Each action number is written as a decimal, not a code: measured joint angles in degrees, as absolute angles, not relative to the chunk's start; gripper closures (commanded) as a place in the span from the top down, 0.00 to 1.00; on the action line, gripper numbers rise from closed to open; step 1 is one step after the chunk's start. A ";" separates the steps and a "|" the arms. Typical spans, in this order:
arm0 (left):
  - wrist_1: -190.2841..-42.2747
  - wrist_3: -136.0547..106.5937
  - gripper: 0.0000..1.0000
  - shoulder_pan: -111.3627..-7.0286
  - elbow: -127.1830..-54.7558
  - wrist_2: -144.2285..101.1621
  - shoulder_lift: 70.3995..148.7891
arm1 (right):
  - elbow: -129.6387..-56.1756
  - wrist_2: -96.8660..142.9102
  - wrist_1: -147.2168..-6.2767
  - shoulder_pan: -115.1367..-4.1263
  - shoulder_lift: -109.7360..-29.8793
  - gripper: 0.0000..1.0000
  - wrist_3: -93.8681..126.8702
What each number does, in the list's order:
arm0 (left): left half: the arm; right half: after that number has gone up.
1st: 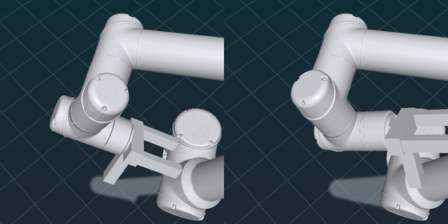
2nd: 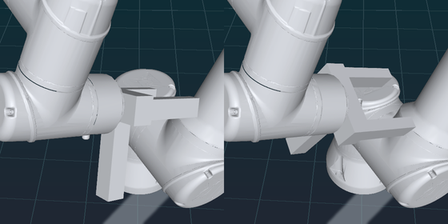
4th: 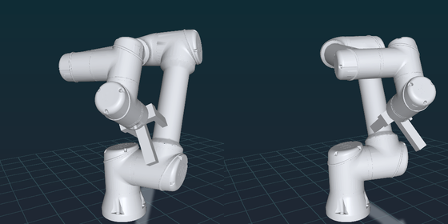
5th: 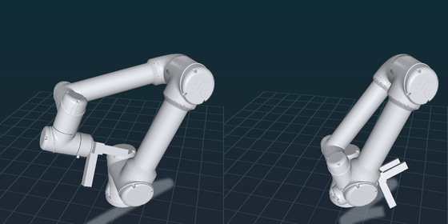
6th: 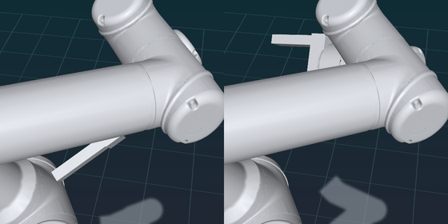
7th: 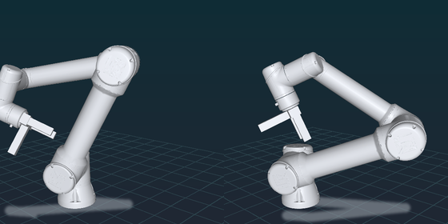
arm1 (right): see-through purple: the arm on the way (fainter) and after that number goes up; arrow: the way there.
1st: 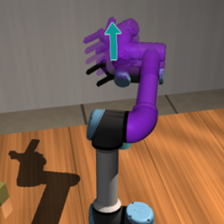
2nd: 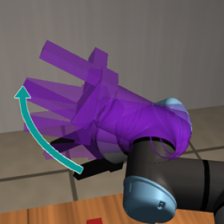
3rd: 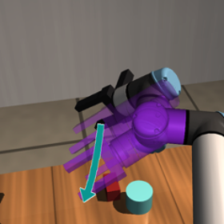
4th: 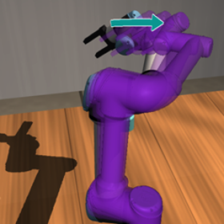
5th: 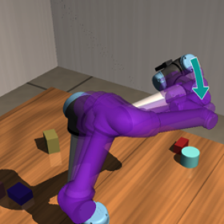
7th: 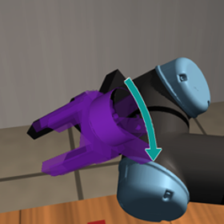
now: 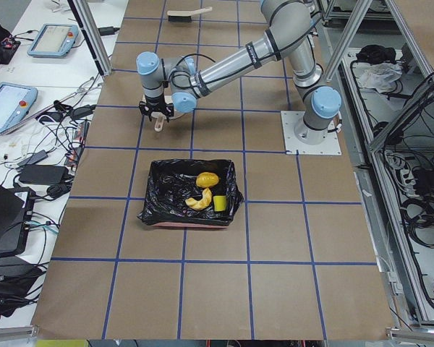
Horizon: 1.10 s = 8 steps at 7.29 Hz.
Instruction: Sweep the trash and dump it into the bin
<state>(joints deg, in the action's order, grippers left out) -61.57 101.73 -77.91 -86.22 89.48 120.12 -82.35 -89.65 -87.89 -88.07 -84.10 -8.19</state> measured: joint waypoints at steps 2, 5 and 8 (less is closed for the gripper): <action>-66.78 97.35 0.82 -78.07 -86.17 89.67 116.94 | -82.35 -89.67 -87.91 -88.07 -84.11 1.00 -8.25; -78.71 73.48 1.00 -78.27 -86.64 89.91 107.45 | -82.35 -89.73 -88.04 -88.07 -84.16 1.00 -8.26; -93.64 52.54 1.00 -78.60 -86.77 89.94 95.14 | -82.35 -89.74 -87.98 -88.07 -84.12 1.00 -8.20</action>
